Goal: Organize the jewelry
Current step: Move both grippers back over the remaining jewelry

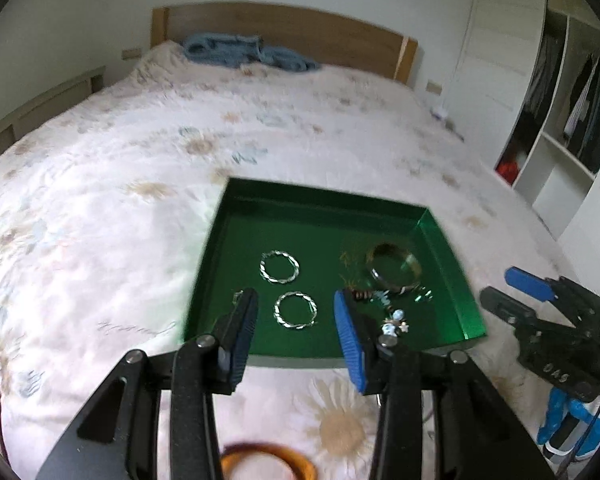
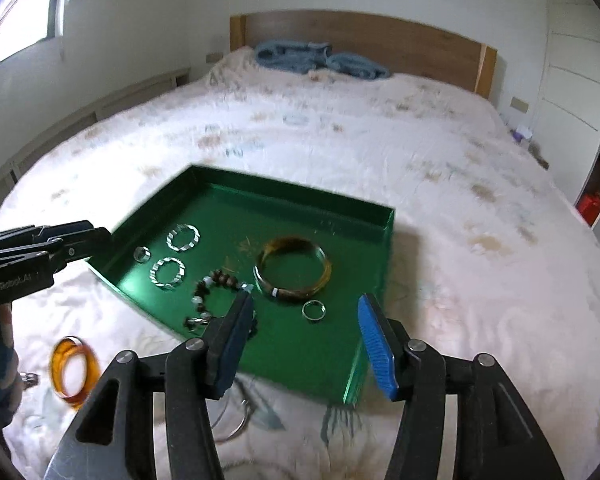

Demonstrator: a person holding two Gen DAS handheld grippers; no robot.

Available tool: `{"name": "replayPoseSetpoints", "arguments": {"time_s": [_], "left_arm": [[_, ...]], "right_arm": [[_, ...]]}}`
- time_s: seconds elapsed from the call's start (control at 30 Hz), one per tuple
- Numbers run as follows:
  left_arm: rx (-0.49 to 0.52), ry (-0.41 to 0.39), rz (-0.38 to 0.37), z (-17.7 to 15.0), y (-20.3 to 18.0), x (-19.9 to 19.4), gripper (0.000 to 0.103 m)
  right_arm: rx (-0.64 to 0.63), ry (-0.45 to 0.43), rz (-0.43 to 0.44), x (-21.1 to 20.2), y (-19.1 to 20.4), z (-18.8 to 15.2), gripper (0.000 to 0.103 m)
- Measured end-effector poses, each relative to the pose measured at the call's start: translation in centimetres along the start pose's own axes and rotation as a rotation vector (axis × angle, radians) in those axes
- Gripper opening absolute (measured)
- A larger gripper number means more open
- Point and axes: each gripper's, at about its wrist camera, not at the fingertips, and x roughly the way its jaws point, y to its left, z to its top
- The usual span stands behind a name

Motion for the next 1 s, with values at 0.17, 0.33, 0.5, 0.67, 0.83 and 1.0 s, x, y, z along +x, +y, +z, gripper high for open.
{"name": "replayPoseSetpoints", "arguments": {"time_s": [0.17,0.33,0.5,0.67,0.83,1.0], "left_arm": [[0.013,-0.021,0.013,-1.4,0.7,-4.3,0.038],[-0.010,-0.038,0.015,-2.9,2.3,-8.2,0.038],[-0.041,-0.055,0.012,-4.5,4.0,-11.6,0.039],[-0.033,-0.090,0.014,-6.1,4.8,-15.2,0.041],[-0.009,-0.117,0.024,-7.9,5.1,-18.2,0.043],[0.003,-0.118,0.028,-9.8,5.5,-19.7,0.044]], "right_arm": [[0.033,-0.050,-0.016,-5.0,-0.2,-1.0,0.055],[0.069,-0.079,-0.022,-9.2,-0.6,-2.8,0.055],[0.122,-0.107,-0.039,-13.4,-1.5,-5.1,0.060],[0.148,-0.127,-0.065,-16.7,-2.1,-7.0,0.062],[0.149,-0.136,-0.087,-18.6,-1.9,-8.4,0.062],[0.158,-0.136,-0.086,-19.8,-1.7,-9.7,0.062]]}}
